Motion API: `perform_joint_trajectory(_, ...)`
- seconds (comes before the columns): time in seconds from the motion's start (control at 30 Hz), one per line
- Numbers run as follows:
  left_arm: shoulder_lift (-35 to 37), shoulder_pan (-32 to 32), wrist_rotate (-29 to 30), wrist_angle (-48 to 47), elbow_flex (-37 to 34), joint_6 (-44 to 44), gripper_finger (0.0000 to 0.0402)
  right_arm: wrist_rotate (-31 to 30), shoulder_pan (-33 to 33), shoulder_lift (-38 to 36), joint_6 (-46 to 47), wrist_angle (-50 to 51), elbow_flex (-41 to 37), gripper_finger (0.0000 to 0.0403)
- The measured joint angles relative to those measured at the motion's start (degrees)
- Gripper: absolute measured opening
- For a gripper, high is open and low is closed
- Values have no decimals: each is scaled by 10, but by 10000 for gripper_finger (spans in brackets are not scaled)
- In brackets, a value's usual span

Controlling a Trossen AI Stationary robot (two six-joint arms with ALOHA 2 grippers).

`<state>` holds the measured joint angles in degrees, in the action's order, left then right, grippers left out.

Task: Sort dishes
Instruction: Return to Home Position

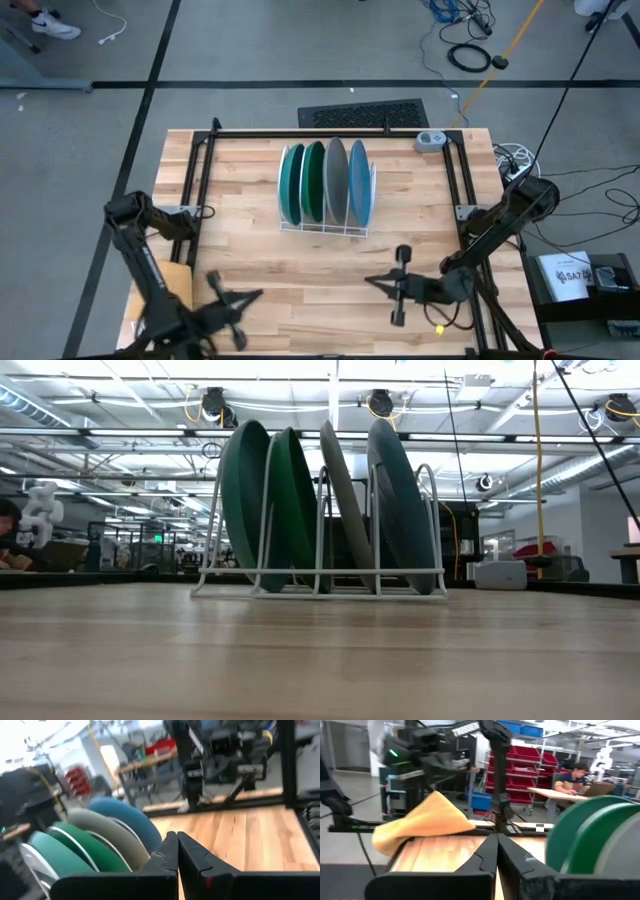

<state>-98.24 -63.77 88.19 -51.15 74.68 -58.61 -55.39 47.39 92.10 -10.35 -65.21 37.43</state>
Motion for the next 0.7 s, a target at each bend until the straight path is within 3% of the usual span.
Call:
perform_joint_trajectory(0.1, -25, 44, -71, 226, -1, 213, 1, -14, 4, -36, 2, 2, -35, 0)
perform_joint_trajectory(0.23, -78, 98, -255, 563, -1, 554, 0, -16, 4, -81, -14, 2, -69, 0)
perform_joint_trajectory(0.33, -112, 135, -349, 736, -1, 715, 0, -15, 4, -114, -39, 2, -87, 0)
perform_joint_trajectory(0.43, -107, 182, -399, 758, -1, 754, 0, -13, 4, -138, -58, 3, -104, 0)
perform_joint_trajectory(0.6, -68, 275, -551, 696, -1, 739, 0, -11, 4, -188, -58, -8, -175, 0)
perform_joint_trajectory(0.7, -32, 310, -574, 652, -1, 740, 0, 14, 4, -215, -26, -48, -239, 0)
